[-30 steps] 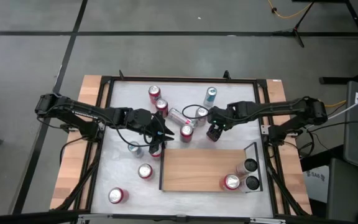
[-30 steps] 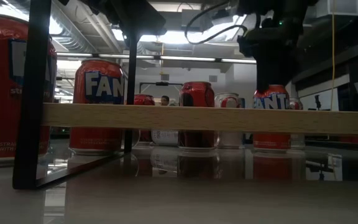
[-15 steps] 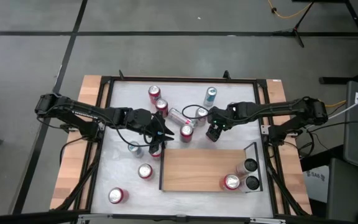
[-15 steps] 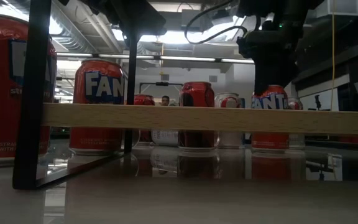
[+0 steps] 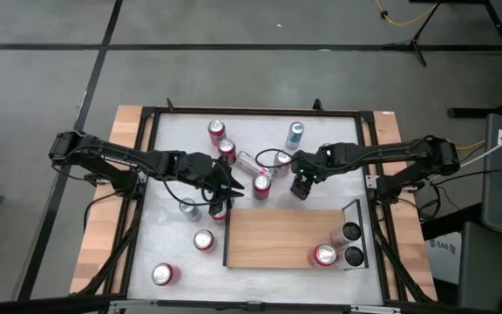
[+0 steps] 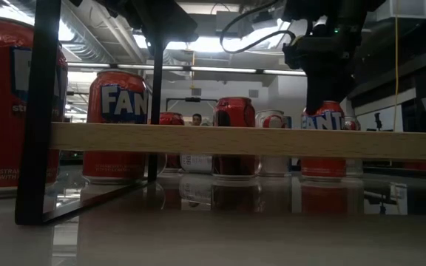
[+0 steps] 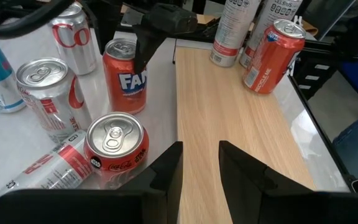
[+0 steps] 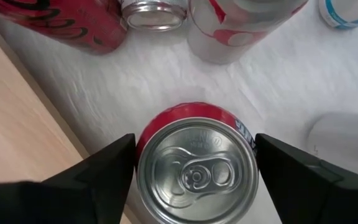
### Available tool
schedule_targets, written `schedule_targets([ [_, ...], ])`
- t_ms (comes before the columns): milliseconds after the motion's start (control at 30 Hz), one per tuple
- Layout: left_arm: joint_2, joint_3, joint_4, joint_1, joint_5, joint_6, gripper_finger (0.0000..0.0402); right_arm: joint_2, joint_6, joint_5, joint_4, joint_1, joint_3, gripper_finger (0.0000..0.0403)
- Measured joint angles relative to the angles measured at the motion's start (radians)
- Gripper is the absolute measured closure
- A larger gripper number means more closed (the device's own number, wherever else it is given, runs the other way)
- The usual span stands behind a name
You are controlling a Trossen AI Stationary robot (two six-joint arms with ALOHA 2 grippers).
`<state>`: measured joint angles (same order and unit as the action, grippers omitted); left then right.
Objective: Place canned beverage on shelf
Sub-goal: Put the center right orange soda can on the shelf
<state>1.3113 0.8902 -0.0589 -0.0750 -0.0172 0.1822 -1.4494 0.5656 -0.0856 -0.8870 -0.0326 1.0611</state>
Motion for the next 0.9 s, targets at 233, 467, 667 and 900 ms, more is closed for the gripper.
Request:
schedule_targets([
  [233, 0.000, 0.000, 0.000, 0.000, 0.000, 0.000, 0.0308, 0.000, -0.041, 0.026, -0.005, -0.001, -0.001, 0.0126],
  [467, 0.000, 0.000, 0.000, 0.000, 0.001, 0.000, 0.0308, -0.001, -0.075, 0.027, 0.000, -0.001, -0.001, 0.0093],
  [667, 0.000, 0.000, 0.000, 0.000, 0.001, 0.000, 0.0308, -0.008, -0.077, 0.033, -0.011, 0.000, -0.010, 0.0060],
  [900, 0.000, 0.000, 0.000, 0.000, 0.001, 0.000, 0.0308, -0.005, -0.076, 0.028, -0.005, 0.000, -0.006, 0.0053],
])
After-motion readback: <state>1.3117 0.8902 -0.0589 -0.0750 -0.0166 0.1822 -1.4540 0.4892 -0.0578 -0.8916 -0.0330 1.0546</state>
